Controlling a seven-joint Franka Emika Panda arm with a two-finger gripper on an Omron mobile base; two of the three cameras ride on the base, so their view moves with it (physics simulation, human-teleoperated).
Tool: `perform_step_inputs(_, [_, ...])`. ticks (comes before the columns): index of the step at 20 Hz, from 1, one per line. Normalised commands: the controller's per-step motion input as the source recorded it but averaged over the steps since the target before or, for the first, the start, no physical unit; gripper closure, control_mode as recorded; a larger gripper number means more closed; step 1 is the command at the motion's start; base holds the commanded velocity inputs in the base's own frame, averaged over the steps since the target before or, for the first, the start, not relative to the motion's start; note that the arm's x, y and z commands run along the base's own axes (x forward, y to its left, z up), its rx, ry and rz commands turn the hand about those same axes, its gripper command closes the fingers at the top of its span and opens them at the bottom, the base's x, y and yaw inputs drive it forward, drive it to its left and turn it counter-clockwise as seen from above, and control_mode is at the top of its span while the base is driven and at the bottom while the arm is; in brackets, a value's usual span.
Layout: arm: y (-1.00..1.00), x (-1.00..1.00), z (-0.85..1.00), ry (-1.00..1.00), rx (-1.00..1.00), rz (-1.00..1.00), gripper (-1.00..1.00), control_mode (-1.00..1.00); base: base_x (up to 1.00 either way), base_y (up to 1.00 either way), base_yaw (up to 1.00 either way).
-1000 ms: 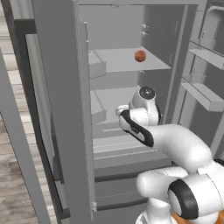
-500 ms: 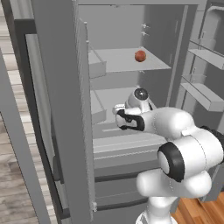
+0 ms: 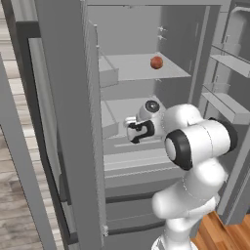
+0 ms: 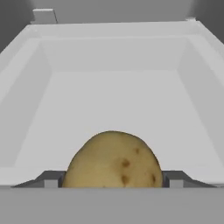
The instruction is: Move the onion and potato from the top shelf to the second highest shelf to make space. Then, place the pitcher from the counter on the cleared top shelf.
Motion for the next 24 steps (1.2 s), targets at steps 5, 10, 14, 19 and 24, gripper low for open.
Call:
perform_step_inputs(5, [0.00,0.49,-0.46,0.00,0.00,0.00,1.00,-1.00,0.00,0.00,0.00])
perform_step_inputs(10, [0.09,0.60,-0.12,-0.01,0.00,0.00,1.00,-1.00,0.00,0.00,0.00])
perform_step_inputs(14, [0.25,0.65,-0.01,-0.02,0.00,0.00,1.00,-1.00,0.00,0.00,0.00])
perform_step_inputs(19, [0.29,0.49,-0.05,-0.03,0.00,0.00,-1.00,-1.00,0.00,0.00,0.00])
perform_step_inputs(24, [0.05,0.06,0.00,-0.04,0.00,-0.05,-1.00,-1.00,0.00,0.00,0.00])
